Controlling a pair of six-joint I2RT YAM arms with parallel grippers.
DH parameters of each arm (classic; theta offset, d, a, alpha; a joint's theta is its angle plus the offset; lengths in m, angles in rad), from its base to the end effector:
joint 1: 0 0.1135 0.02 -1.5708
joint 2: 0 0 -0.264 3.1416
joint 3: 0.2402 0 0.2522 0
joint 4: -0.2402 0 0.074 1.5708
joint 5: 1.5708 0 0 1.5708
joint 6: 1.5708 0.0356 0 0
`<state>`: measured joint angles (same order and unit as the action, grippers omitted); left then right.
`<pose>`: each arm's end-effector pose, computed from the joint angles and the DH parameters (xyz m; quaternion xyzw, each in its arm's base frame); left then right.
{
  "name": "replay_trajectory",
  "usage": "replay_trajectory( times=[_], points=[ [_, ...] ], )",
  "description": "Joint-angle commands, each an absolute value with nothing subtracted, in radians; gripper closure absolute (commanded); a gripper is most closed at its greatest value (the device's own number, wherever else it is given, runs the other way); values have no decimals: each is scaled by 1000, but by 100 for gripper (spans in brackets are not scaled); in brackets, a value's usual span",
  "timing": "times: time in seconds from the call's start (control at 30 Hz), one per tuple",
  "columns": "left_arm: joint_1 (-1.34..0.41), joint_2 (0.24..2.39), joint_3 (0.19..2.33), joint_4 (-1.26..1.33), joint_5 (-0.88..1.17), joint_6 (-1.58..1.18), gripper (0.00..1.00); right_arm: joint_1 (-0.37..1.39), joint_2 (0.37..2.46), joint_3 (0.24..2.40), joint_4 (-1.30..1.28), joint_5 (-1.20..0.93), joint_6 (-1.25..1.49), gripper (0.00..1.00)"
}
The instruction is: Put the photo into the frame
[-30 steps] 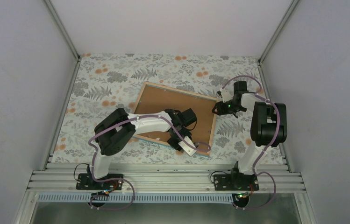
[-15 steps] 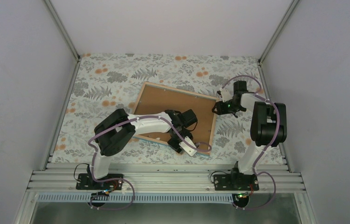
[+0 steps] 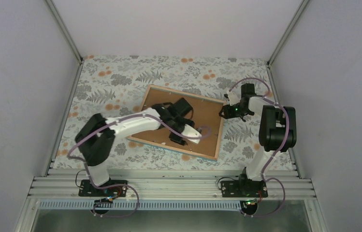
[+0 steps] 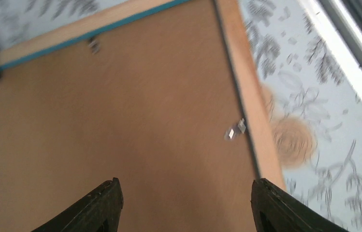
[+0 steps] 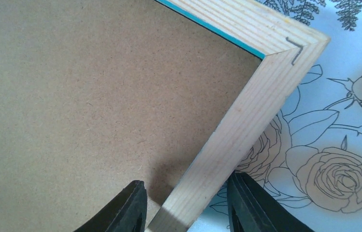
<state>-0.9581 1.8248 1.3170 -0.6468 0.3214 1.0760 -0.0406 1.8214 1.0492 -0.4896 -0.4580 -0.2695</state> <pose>0.2054 -0.3117 0.2038 0.8389 0.4798 -0.1443 0.2128 0.3354 0.0021 0.1404 -0.1446 0.9520 0.1985 0.1827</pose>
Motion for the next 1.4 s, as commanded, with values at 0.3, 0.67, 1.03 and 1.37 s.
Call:
replay_trajectory(
  times=[0.3, 0.67, 1.03, 1.37],
  points=[
    [-533, 1460, 881, -704, 343, 1095, 34, -33, 1813, 1024, -488, -433, -304, 58],
    [-509, 1436, 732, -600, 312, 1053, 38, -32, 1812, 1009, -485, -430, -303, 58],
    [-555, 1479, 735, -571, 297, 1029, 44, -32, 1816, 1003, -479, -434, -293, 58],
    [-624, 1505, 702, -588, 266, 1042, 58, -32, 1822, 1001, -475, -436, -293, 58]
  ],
)
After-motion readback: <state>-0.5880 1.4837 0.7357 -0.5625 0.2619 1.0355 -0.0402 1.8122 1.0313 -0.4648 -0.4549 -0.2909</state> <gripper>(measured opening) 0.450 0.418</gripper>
